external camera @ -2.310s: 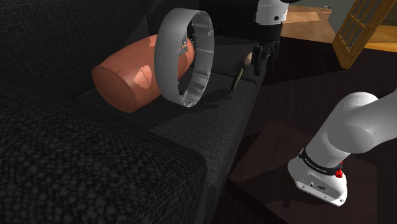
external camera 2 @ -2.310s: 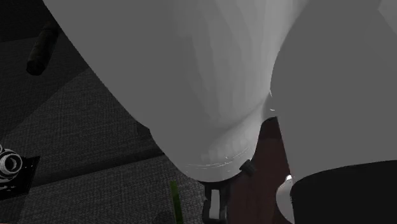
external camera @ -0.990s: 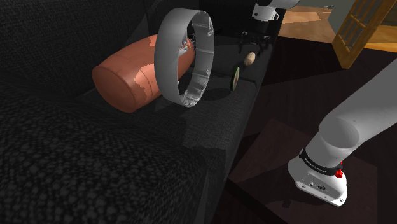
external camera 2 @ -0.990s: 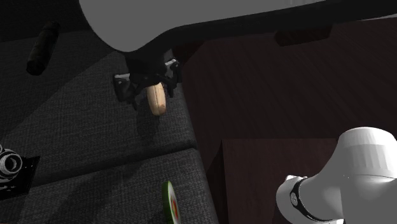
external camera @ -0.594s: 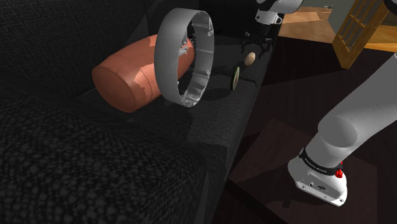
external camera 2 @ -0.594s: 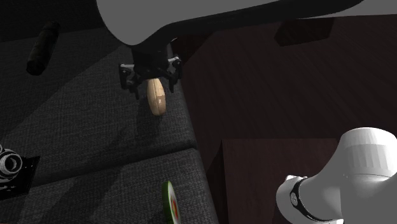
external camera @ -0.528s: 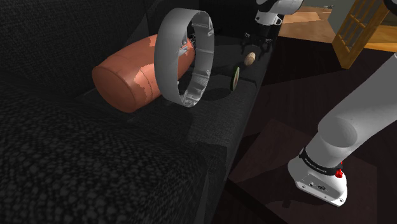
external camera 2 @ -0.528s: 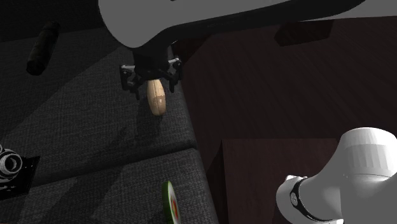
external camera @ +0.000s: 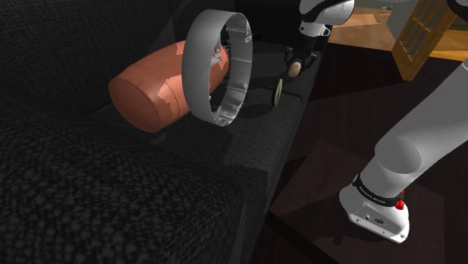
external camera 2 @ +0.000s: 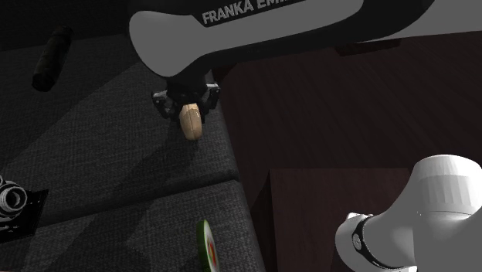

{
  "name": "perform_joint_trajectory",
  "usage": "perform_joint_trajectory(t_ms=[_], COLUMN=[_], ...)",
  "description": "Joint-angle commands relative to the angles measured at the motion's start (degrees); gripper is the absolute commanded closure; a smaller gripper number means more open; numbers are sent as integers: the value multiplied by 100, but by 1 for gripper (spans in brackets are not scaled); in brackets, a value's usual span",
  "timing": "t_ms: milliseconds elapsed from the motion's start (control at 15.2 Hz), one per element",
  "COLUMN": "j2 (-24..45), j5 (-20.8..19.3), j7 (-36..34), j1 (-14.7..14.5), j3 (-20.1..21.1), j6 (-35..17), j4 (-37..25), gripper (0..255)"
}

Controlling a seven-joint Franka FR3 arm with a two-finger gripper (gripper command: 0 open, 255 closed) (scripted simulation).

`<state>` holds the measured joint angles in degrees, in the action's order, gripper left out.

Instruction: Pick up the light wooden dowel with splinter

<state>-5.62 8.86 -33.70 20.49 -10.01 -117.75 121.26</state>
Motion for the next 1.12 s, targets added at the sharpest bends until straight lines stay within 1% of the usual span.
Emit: perform_joint_trajectory(t_ms=[0,396,1056], j2=[3,-1,-164], j5=[1,0,-80], j7=[1,-1,-137], j1=[0,-1,5], j3=[0,1,6], j6=[-5,-2,746], j4=[5,6,-593], gripper=[255,255,255])
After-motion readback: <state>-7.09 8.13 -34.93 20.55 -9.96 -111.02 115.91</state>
